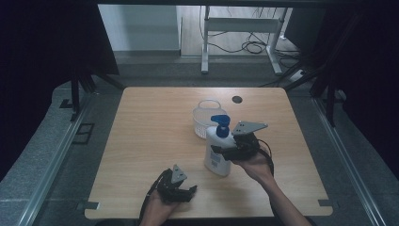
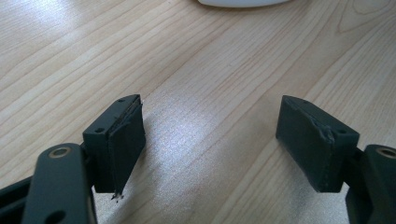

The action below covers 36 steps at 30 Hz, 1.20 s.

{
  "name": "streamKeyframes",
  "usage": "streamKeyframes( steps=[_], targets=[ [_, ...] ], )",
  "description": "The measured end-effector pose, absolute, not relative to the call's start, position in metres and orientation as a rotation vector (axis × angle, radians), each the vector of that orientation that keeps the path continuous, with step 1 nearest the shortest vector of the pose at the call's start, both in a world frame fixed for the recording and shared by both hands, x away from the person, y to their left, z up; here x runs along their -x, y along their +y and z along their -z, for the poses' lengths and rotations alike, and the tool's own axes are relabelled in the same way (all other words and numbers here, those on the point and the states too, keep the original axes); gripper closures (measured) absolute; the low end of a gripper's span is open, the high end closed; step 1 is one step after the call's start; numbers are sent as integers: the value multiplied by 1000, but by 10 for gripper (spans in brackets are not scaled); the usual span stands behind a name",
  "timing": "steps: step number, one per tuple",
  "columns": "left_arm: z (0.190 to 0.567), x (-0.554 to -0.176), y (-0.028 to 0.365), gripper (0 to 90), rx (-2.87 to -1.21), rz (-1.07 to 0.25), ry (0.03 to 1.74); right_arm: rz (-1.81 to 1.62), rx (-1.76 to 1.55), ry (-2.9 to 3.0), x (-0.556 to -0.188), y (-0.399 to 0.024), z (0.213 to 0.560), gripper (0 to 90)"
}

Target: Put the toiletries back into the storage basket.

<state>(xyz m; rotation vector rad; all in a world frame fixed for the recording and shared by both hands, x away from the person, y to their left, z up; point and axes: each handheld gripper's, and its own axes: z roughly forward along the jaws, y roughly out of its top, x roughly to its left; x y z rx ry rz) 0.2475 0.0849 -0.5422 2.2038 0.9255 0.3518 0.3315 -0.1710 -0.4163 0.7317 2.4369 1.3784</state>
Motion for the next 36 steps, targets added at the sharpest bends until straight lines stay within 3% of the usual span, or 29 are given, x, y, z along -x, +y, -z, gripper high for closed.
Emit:
streamKeyframes(
  steps=[36],
  targets=[
    [542, -248, 85, 228, -2205, -350, 924, -1462, -541, 2512, -362, -180, 367, 377]
  ],
)
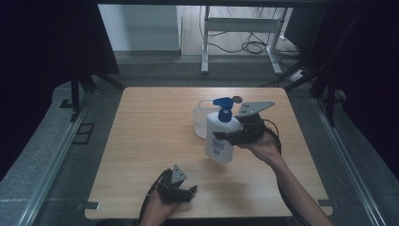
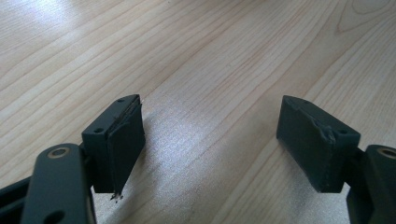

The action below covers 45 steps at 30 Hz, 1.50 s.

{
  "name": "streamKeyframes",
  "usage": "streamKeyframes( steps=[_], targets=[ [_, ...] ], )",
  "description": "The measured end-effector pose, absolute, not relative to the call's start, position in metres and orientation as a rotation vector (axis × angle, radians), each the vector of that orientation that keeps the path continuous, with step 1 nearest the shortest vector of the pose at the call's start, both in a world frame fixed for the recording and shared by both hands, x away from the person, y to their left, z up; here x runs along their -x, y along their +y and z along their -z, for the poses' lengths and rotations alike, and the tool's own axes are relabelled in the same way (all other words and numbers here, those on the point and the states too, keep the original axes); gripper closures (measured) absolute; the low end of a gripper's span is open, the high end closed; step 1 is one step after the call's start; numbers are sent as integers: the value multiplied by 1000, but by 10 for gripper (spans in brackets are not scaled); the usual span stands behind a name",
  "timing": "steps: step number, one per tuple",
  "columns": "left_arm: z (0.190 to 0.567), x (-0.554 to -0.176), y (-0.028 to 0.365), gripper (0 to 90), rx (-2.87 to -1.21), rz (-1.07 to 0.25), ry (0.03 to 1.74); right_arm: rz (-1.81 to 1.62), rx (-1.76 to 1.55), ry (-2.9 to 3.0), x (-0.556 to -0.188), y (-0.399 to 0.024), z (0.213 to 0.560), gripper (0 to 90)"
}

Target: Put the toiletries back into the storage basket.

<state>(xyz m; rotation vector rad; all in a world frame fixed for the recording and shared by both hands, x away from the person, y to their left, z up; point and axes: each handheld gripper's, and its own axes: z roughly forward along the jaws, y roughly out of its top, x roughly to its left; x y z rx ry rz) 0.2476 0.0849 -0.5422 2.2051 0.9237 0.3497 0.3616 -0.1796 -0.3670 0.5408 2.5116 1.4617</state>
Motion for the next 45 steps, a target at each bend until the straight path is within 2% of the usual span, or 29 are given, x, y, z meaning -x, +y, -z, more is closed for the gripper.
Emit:
streamKeyframes(
  steps=[45],
  targets=[
    [542, -247, 84, 221, -2203, -345, 924, -1469, -386, 2539, -425, -171, 312, 379]
  ],
)
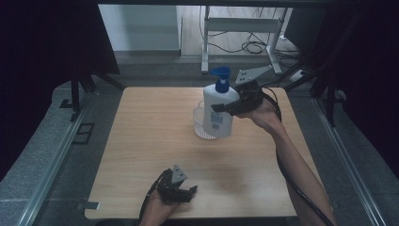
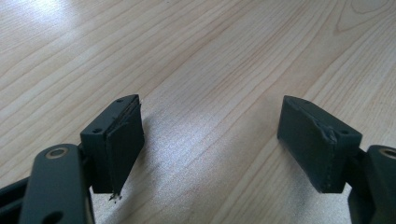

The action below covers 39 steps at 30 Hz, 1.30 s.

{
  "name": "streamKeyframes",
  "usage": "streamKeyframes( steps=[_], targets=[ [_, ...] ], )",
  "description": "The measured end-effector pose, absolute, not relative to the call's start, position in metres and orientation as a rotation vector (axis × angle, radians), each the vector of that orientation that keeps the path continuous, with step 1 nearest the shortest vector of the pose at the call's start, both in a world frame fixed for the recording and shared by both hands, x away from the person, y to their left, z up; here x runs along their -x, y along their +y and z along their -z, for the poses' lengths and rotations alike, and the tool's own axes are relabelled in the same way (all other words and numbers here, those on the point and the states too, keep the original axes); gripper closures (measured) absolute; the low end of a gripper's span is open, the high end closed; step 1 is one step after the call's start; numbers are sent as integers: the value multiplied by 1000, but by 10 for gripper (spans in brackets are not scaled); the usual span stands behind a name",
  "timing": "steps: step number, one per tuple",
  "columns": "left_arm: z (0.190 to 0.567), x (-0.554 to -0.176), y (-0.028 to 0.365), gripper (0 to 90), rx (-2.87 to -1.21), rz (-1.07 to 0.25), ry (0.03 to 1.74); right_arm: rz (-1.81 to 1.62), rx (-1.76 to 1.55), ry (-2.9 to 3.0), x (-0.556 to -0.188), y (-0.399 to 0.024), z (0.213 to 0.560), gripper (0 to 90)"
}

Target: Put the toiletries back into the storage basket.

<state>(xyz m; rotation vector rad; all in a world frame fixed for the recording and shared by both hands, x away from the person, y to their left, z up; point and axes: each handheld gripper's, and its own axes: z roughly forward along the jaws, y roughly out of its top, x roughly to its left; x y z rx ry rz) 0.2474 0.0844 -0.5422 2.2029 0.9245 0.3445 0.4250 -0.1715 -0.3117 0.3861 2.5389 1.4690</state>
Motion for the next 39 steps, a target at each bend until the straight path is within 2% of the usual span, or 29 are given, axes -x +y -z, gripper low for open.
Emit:
streamKeyframes(
  steps=[39],
  targets=[
    [542, -248, 84, 207, -2210, -341, 914, -1443, -472, 2506, -482, -156, 321, 380]
  ],
)
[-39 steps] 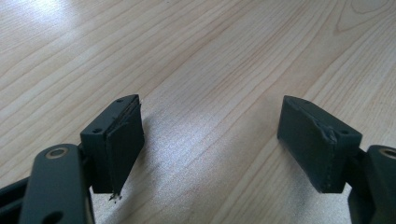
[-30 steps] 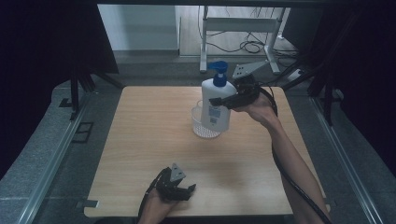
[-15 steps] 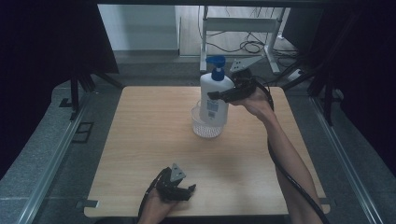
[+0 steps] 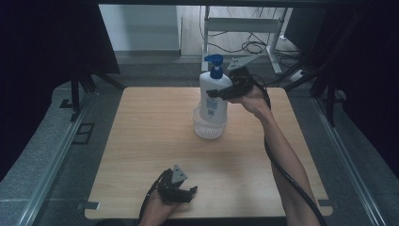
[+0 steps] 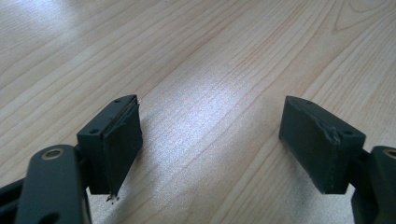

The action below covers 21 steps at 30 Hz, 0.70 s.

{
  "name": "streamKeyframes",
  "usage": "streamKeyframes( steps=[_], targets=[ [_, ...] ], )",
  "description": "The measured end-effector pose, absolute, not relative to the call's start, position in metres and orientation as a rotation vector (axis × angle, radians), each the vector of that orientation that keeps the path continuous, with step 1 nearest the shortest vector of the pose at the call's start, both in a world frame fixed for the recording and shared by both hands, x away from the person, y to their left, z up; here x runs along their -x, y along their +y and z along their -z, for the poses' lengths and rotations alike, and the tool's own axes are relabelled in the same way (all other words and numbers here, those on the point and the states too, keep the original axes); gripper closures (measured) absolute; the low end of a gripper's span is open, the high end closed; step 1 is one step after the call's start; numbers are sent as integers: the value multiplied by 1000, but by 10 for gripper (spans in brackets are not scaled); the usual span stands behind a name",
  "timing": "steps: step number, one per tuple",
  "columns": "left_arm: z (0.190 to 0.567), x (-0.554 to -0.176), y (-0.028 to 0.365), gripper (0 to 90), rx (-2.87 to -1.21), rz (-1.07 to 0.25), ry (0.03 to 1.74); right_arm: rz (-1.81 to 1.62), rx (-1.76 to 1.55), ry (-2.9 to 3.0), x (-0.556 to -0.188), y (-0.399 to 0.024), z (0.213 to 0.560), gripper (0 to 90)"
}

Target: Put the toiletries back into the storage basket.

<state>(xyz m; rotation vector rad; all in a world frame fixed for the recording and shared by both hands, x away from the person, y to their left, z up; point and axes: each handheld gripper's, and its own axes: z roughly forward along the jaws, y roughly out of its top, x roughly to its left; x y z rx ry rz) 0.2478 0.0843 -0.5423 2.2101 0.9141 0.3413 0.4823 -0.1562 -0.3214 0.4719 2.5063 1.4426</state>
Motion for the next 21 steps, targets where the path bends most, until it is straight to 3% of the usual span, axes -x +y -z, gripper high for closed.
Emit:
streamKeyframes(
  steps=[21],
  targets=[
    [542, -247, 84, 205, -2214, -341, 918, -1443, -488, 2509, -498, -151, 349, 380]
  ],
)
